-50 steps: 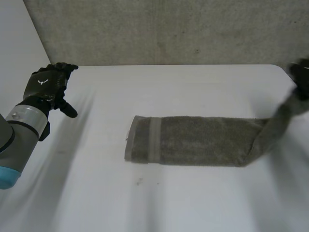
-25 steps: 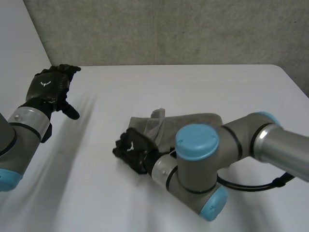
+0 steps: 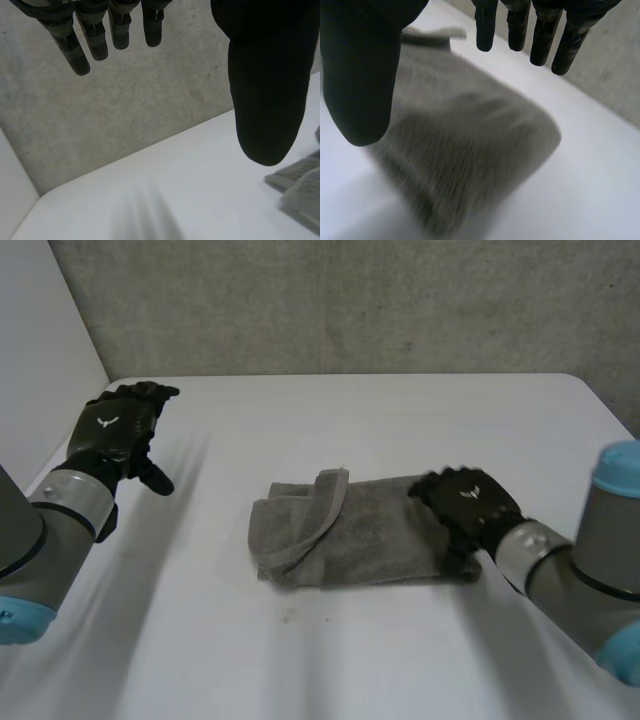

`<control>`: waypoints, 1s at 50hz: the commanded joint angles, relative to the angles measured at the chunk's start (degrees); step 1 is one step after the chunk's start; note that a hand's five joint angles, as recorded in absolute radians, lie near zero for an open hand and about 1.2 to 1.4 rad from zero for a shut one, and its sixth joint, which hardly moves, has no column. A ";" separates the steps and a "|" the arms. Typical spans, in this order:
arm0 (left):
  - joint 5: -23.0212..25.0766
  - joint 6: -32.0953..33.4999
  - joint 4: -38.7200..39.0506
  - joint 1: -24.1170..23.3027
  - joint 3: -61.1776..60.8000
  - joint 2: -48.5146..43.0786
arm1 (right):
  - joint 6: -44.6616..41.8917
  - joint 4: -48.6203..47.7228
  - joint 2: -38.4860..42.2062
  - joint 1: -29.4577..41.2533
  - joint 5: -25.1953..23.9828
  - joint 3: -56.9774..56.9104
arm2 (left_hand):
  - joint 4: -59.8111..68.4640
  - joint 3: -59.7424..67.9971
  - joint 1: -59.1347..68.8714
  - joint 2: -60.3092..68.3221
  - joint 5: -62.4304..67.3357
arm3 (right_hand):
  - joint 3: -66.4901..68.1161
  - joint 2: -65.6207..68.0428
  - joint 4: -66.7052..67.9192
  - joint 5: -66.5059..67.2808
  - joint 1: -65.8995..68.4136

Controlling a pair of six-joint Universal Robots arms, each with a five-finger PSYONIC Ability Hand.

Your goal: Fold the towel.

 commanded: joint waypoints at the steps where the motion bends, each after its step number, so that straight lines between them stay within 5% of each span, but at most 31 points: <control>1: 0.27 -0.45 -0.15 -7.61 2.11 -1.10 | -0.62 -3.91 -1.56 -5.68 -4.01 7.92 | 2.57 2.66 1.95 2.74 0.48 | -2.39 -3.61 -3.42 -3.94 -2.47; 9: -0.09 -0.72 -3.12 -19.39 13.52 -13.21 | -0.62 -5.49 -1.57 -5.25 -3.57 9.06 | 2.58 2.67 1.96 2.75 0.49 | 0.20 -1.02 -0.83 -1.35 0.12; 23: -0.61 -0.01 -10.69 -22.39 29.71 -31.25 | -0.71 -9.80 -0.95 -4.98 0.21 10.12 | 4.08 4.17 3.46 4.25 1.99 | 17.00 15.78 15.97 15.45 16.93; 32: -5.01 1.22 -10.69 -22.04 30.60 -32.14 | -4.39 -10.95 0.46 -4.89 1.88 9.77 | 6.78 6.88 6.17 6.96 4.69 | 38.03 36.80 37.00 36.48 37.95; 37: -13.25 6.12 -10.69 -21.87 29.11 -31.88 | -5.19 -10.95 0.98 -4.72 2.23 9.42 | 6.45 6.54 5.83 6.62 4.36 | 47.28 46.05 46.25 45.73 47.20; 42: -17.39 8.42 -10.52 -21.78 26.65 -30.13 | -5.19 -11.03 1.07 -4.72 2.23 9.33 | 5.11 5.20 4.49 5.28 3.02 | 48.50 47.27 47.47 46.95 48.42; 50: -17.40 8.16 -10.43 -23.18 23.75 -24.59 | -5.28 -10.95 1.25 -4.72 2.23 9.33 | 3.26 3.35 2.64 3.43 1.17 | 48.49 47.27 47.46 46.95 48.42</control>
